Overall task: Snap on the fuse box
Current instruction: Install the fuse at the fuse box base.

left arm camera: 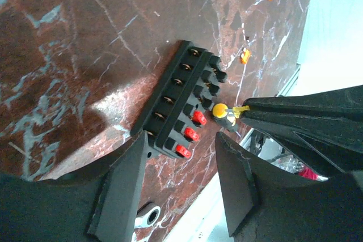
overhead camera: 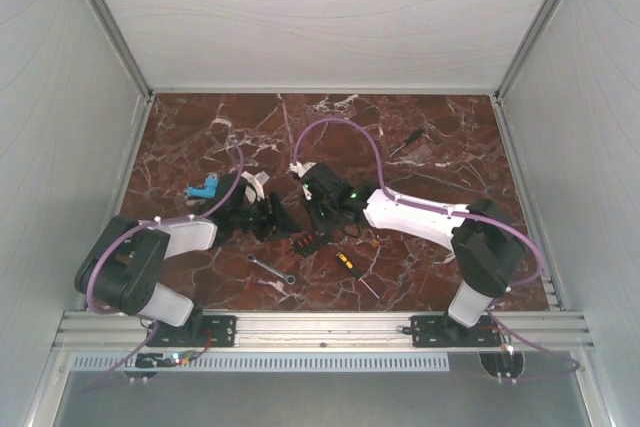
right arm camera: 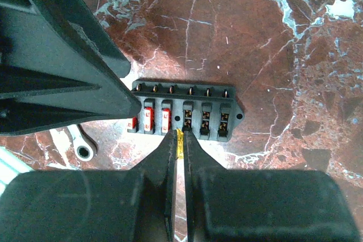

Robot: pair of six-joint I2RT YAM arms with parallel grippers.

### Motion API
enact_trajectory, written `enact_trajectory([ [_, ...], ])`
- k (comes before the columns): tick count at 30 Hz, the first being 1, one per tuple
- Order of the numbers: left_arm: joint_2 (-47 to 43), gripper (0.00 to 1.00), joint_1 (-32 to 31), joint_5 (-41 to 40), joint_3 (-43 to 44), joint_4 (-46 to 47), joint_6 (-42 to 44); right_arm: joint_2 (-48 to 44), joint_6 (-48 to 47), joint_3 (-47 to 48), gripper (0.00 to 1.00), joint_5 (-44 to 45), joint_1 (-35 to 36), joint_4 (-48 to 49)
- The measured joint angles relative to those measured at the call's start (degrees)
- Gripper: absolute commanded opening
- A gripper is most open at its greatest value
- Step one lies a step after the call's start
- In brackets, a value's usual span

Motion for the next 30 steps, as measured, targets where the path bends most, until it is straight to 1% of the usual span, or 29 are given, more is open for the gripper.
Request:
enact_trajectory([
  [5,-0.8,0.5,0.0,-1.5,-1.3,-1.7,-0.7,1.7,-0.3,1.3,0.0,2.2,1.5,-0.3],
  [12,-0.7,0.47,0.0,-1.7,-2.1,-3.1,-1.9,3.4,-0.9,2.1,0.0,5.8,2.6,-0.7],
  [18,-0.4,0.45,-0.6,-2.6,-2.1,-4.4,-2.1,4.2,-1.4,2.1,0.0,6.9,2.7,-1.0],
  [30,0.2,0.43,-1.0,-3.0,-1.4,-5.7,-2.2,4.9,-2.5,2.2,0.0,7.4,2.7,-1.1],
])
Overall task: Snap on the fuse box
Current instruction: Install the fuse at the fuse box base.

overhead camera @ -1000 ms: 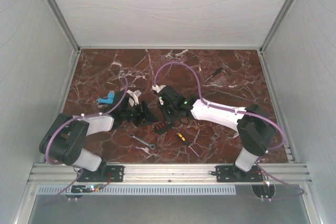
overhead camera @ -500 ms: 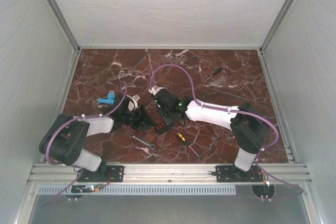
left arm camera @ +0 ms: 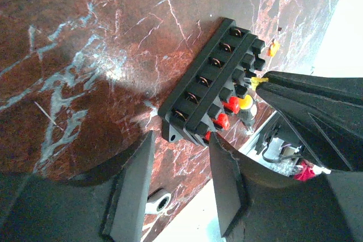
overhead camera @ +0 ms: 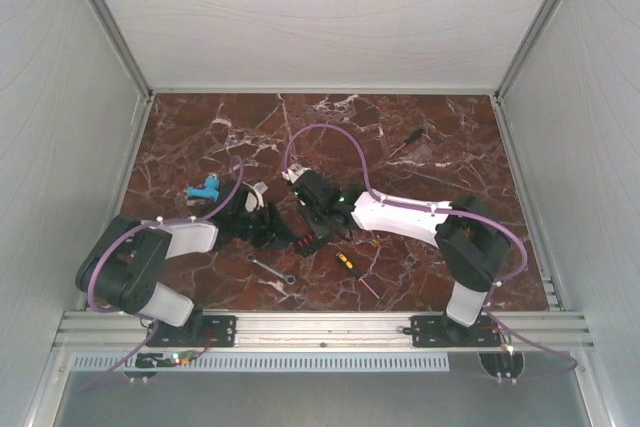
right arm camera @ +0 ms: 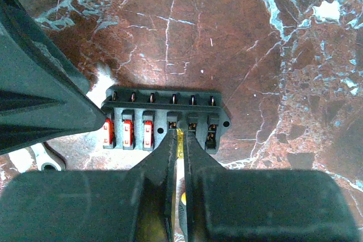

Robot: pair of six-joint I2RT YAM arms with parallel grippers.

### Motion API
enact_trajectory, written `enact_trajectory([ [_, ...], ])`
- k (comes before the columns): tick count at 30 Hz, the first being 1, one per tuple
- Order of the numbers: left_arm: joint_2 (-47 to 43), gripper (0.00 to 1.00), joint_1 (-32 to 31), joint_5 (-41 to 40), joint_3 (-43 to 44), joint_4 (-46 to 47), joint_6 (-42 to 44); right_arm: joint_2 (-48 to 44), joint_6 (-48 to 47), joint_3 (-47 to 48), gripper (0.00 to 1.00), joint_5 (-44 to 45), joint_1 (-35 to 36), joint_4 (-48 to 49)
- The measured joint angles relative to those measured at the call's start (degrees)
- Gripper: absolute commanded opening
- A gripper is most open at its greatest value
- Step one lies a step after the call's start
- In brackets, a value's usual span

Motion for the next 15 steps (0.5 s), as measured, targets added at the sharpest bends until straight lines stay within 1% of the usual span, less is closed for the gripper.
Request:
enact_trajectory([
  [15,0.2,0.43,0.0,0.0,0.1,0.0,0.0,0.1,0.0,0.8,0.0,1.4,1.4,-0.1],
])
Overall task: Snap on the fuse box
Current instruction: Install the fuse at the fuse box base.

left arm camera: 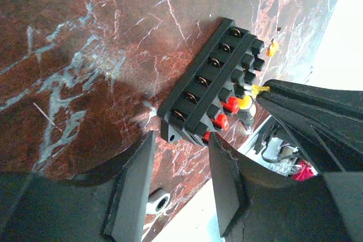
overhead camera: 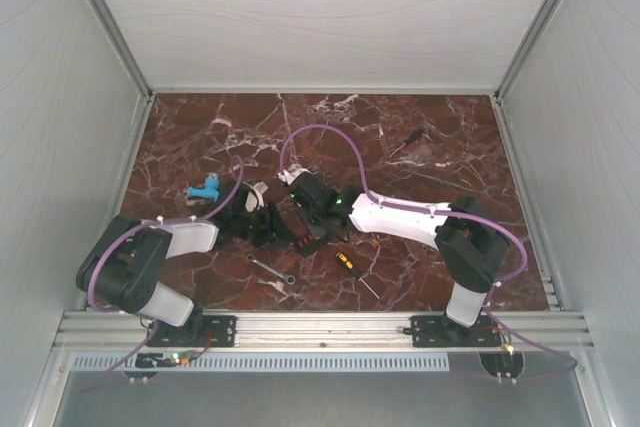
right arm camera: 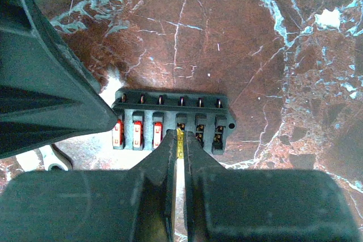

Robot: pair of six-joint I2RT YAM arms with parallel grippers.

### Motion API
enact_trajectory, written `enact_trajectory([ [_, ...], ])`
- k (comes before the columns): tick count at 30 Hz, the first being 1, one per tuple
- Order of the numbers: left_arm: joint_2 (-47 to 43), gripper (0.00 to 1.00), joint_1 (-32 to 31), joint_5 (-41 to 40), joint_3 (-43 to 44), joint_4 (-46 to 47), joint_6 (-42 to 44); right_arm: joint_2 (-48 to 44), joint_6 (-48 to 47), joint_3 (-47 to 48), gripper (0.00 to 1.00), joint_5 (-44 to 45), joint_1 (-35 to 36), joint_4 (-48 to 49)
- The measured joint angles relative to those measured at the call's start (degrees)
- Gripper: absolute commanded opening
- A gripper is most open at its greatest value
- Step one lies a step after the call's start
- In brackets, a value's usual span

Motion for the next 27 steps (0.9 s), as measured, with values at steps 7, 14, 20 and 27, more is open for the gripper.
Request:
enact_trajectory([
  [7,0.3,0.42,0.0,0.2,0.1,0.0,0.0,0.0,0.0,0.0,0.0,1.4,0.7,0.0],
  [14,0.5,0.42,0.0,0.4,0.2,0.3,-0.2,0.0,0.0,0.0,0.0,3.8,1.6,0.0],
  [20,0.8,0.42,0.0,0.6,0.2,0.4,-0.3,0.0,0.0,0.0,0.0,6.2,2.7,0.2],
  [27,1.4,0.42,0.0,1.0,0.6,0.4,-0.4,0.0,0.1,-1.9,0.0,8.2,3.6,1.3],
])
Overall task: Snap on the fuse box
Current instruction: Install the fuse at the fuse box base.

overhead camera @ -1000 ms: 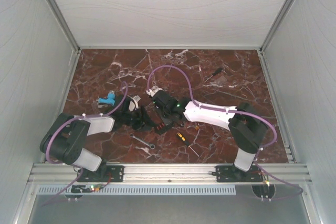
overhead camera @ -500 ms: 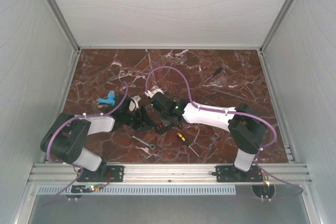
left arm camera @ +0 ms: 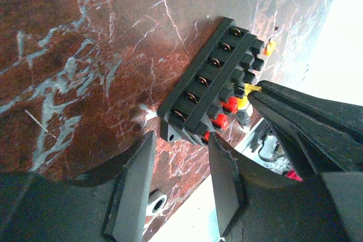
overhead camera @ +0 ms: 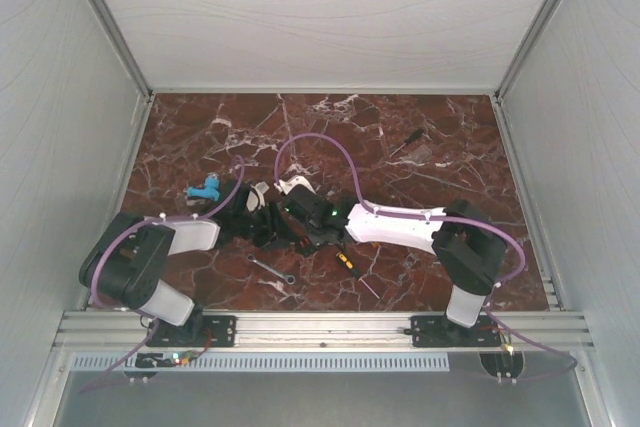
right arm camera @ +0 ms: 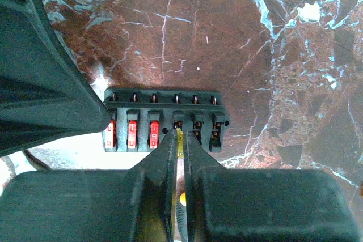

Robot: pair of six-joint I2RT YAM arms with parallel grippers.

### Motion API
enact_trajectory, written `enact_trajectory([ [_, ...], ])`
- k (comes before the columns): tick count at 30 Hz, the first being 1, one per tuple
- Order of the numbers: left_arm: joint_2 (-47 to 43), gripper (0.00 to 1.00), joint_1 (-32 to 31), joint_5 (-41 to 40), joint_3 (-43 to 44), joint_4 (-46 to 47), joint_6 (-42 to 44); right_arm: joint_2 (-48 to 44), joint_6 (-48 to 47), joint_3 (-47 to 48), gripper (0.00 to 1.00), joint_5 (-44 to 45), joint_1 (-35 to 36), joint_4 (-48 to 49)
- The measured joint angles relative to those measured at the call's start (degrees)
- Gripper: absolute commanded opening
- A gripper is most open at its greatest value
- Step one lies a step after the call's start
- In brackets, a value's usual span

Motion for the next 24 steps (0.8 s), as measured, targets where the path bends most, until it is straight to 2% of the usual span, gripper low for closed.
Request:
enact_trajectory([
  [24,0.2,0.42,0.0,0.1,0.2,0.0,0.0,0.0,0.2,-1.9,0.0,1.9,0.6,2.6],
])
